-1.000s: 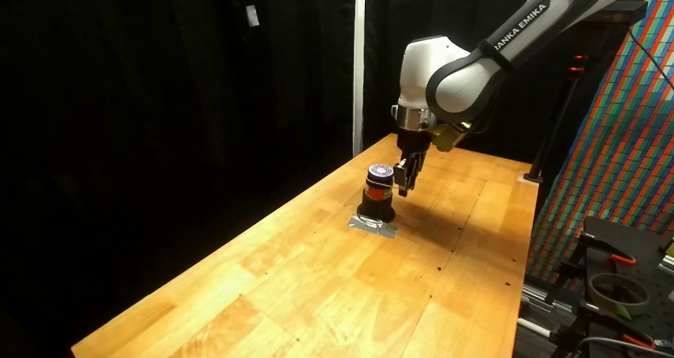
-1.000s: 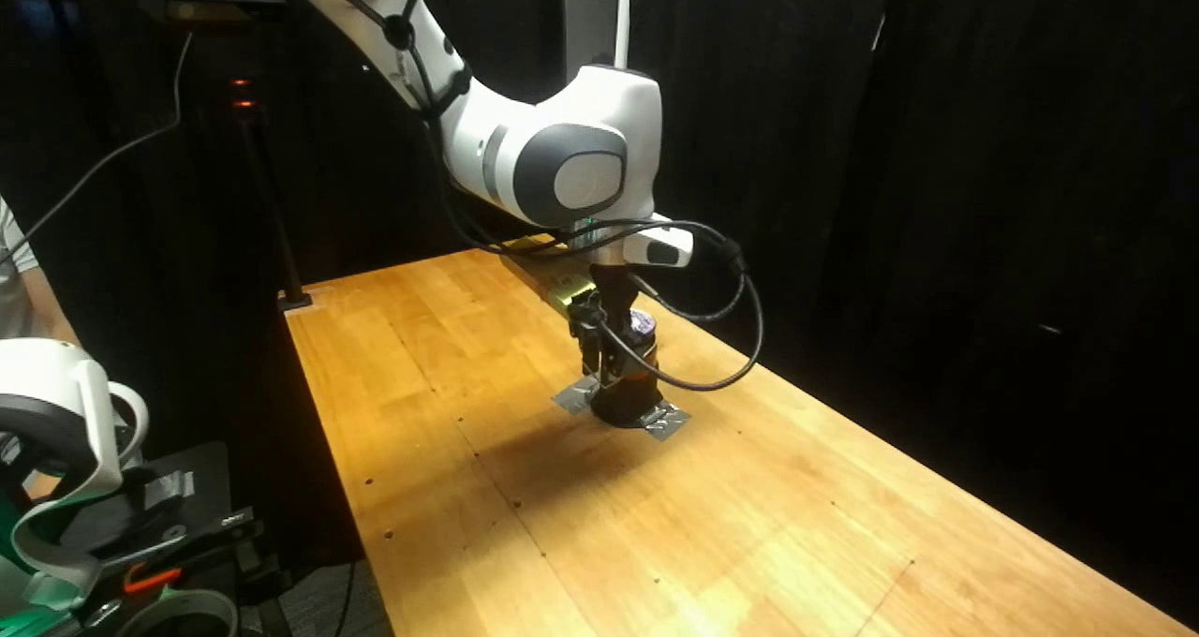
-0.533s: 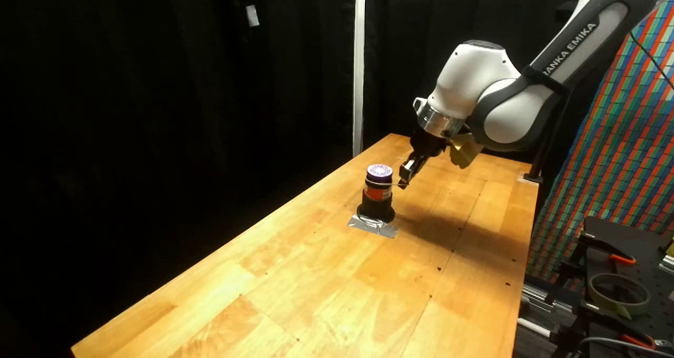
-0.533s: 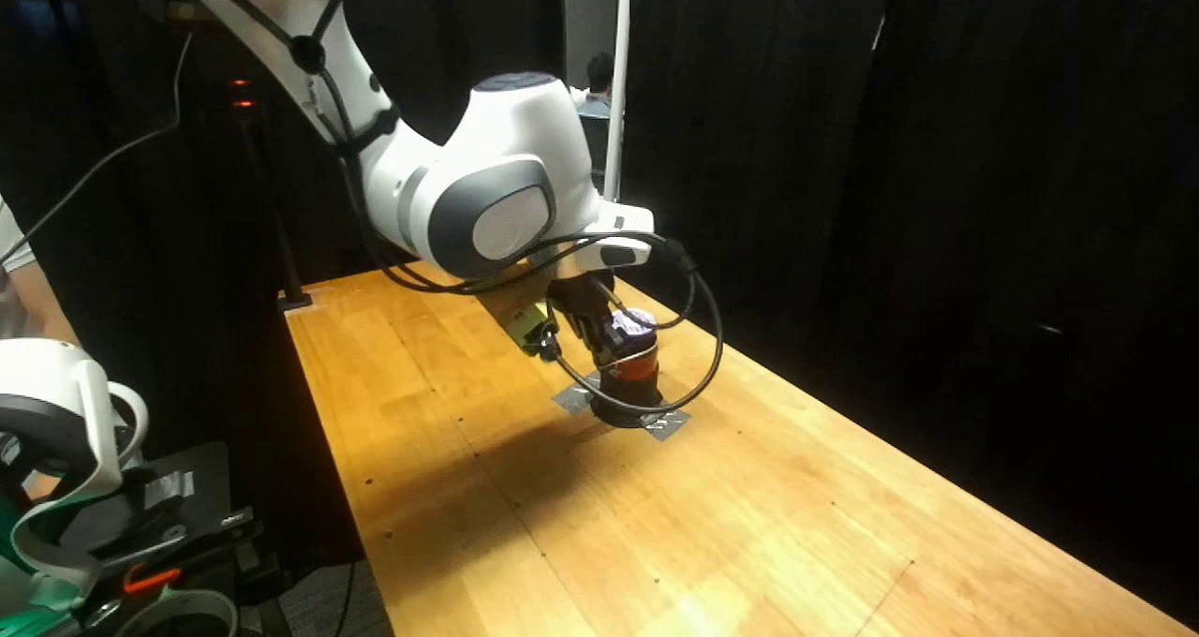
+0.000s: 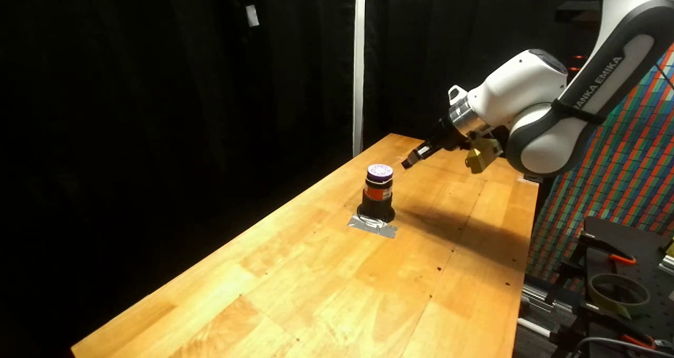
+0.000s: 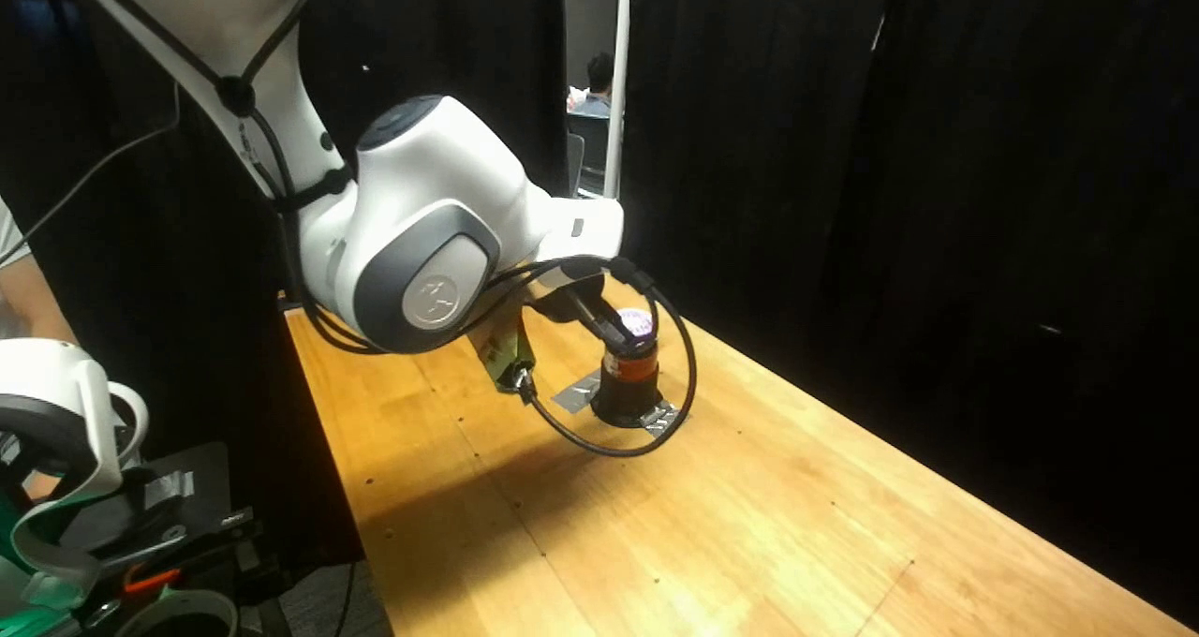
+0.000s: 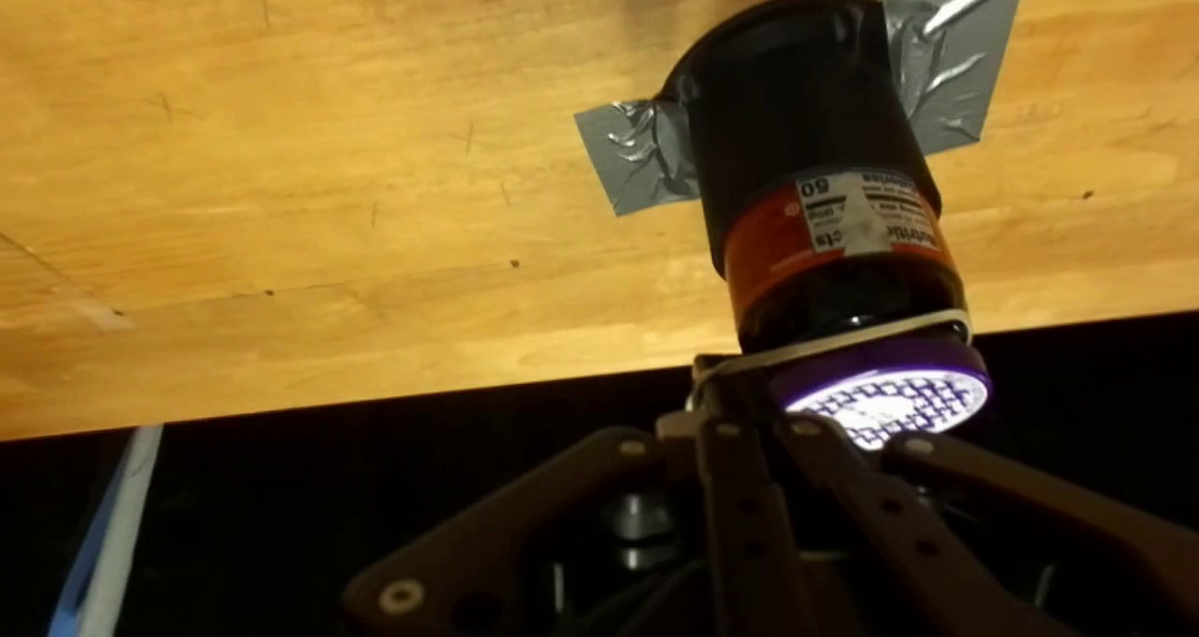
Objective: Put the band on the brown cup
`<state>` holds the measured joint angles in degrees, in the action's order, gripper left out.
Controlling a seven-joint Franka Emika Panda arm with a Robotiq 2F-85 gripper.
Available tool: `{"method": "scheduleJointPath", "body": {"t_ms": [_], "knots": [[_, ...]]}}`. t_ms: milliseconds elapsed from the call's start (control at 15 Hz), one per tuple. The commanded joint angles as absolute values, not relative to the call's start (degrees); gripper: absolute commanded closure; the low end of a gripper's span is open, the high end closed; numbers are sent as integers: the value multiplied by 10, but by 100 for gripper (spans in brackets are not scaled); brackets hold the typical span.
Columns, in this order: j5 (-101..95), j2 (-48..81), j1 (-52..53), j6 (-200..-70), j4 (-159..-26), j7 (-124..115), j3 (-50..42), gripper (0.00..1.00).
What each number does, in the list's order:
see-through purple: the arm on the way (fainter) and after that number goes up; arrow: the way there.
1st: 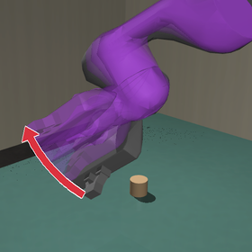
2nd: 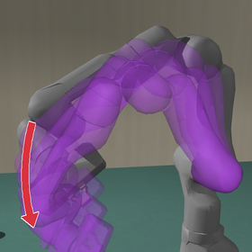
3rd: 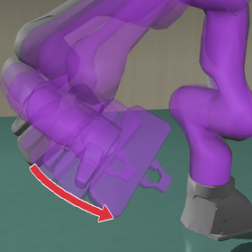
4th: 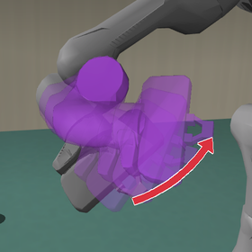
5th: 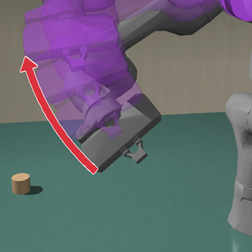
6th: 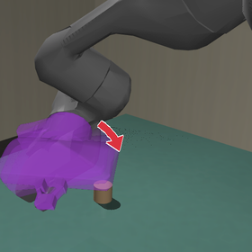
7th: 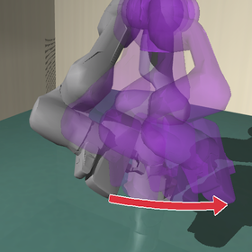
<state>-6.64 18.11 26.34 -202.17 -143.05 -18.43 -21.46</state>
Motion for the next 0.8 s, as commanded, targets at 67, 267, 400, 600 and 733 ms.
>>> {"method": "scheduleJointPath", "body": {"t_ms": [67, 267, 400, 600, 733], "knots": [[-16, 177, 299, -2151, -1488, -190, -217, 100], [48, 172, 185, -2190, -1500, -136, -70, 100], [49, 175, 148, -2207, -1506, -145, -23, 100], [26, 173, 98, -2196, -1509, -162, 24, 66], [45, 182, 93, -2190, -1502, -142, 35, 75]]}}
